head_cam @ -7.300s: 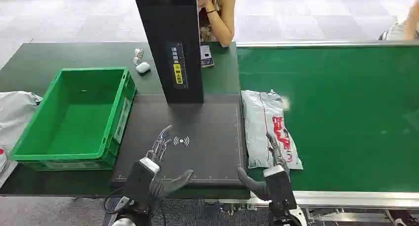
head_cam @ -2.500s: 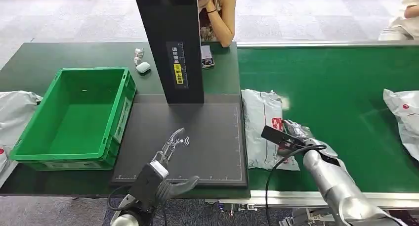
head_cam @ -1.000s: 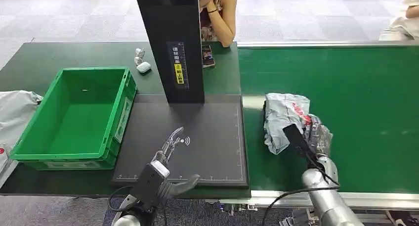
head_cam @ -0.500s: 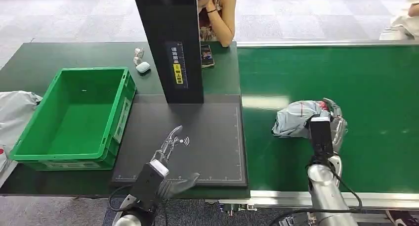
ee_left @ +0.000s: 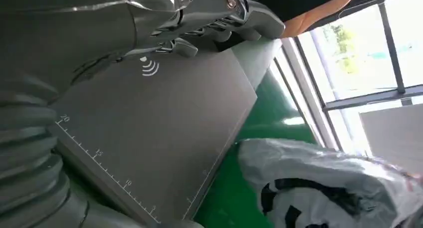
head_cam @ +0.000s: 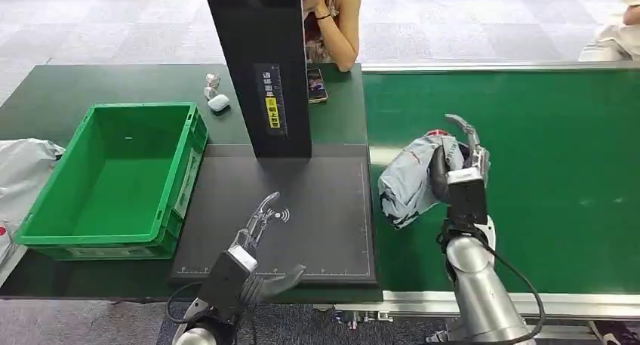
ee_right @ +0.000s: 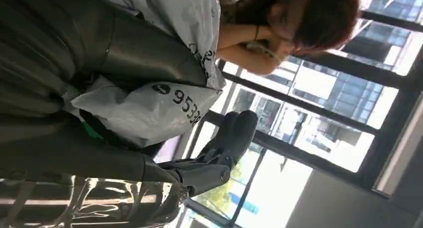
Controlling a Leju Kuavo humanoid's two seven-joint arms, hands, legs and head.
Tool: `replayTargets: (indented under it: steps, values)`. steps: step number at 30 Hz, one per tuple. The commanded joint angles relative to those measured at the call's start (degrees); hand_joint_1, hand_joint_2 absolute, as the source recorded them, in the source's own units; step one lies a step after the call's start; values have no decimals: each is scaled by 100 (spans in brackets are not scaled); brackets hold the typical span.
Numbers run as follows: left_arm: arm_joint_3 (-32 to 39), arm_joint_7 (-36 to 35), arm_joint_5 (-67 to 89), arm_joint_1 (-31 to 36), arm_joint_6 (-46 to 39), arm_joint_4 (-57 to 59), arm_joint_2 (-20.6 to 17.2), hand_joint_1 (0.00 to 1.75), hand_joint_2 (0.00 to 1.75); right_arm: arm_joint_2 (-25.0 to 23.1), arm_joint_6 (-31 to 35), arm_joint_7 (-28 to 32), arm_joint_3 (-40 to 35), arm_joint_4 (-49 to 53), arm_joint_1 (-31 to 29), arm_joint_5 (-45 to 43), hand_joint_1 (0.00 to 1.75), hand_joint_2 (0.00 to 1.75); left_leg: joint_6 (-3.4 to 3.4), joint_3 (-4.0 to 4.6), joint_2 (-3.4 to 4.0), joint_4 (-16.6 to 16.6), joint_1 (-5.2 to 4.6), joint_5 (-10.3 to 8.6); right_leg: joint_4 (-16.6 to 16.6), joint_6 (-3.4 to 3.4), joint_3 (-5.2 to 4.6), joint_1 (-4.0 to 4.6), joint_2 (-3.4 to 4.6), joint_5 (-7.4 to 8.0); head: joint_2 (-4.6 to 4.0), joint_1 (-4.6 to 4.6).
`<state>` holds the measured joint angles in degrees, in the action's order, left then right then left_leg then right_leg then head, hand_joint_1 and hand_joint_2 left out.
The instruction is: Moved the parcel from conveyor to table for the left to box.
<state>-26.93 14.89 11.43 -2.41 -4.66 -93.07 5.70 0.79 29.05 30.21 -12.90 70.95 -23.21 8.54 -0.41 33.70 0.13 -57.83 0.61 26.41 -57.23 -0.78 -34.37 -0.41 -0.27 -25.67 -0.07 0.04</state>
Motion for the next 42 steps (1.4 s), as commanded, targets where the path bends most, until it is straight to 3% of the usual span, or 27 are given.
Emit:
replayTargets:
  steps: [1,6,12,15,19,22,27,35,39,40,41,42]
  values:
    - [-218,67,-148,409,-32,516,-184,0,175,-328,139,-292,-983,162,-1547,-640,175,175,-1,2,27,-4,-9,2,-13,0,-16,-9,28,2,0,0]
    - [-279,82,-193,512,-8,606,-181,0,175,-501,-139,-613,-1101,60,-2003,-863,175,175,-6,-18,25,4,-6,1,-12,-1,0,-6,29,0,0,2]
    - [-211,112,-262,564,-70,555,-136,0,175,-905,-840,-1246,-1349,-905,-2802,-1100,175,175,-4,-13,30,3,-8,-1,-18,0,-5,-8,33,2,0,2]
    - [-27,118,-266,711,-580,614,-35,0,175,-1108,-1448,-1541,-1521,-1627,-3008,-1668,175,175,-5,-13,21,3,-4,-3,-15,-1,-2,-4,24,1,0,2]
    - [-39,104,-298,746,-607,624,-67,0,175,-1104,-1408,-1370,-1612,-1764,-3001,-1759,175,175,-7,-21,12,9,-2,-6,-7,-1,10,-2,16,1,0,-2]
    - [216,292,-187,713,-1511,550,6,0,175,-1163,-1883,-1746,-1819,-1955,-2919,-2130,175,175,-9,-27,1,13,0,-8,-1,1,20,0,4,-1,0,0]
    - [562,470,82,618,-2361,202,-85,0,175,-1334,-2087,-2000,-2160,-2669,-2860,-2659,175,175,-12,-30,17,15,0,-6,-2,-1,19,1,22,1,0,0]
    - [561,478,175,567,-2542,67,-131,0,175,-1246,-2022,-2176,-2110,-2918,-2681,-3138,175,175,-9,-13,-3,6,1,-8,-7,0,9,2,0,-1,0,2]
    - [512,353,247,584,-2596,104,-154,0,175,-1329,-2348,-2719,-2324,-3319,-2677,-3371,175,175,-10,-26,2,12,1,-7,-1,0,21,2,6,-1,0,0]
    - [503,334,259,573,-2599,95,-166,0,175,-1342,-2412,-2749,-2403,-3399,-2691,-3369,134,175,-11,-19,-2,9,1,-8,-5,-1,14,1,2,-1,0,2]
    - [500,331,261,565,-2603,88,-171,0,175,-1350,-2489,-2792,-2463,-3443,-2695,-3370,2,175,-11,-26,1,13,2,-8,0,-1,21,3,5,0,0,2]
    - [501,332,261,557,-2605,89,-173,0,175,-1354,-2484,-2788,-2467,-3451,-2680,-3369,2,175,-12,-26,3,12,2,-7,-1,-1,20,2,7,0,0,0]
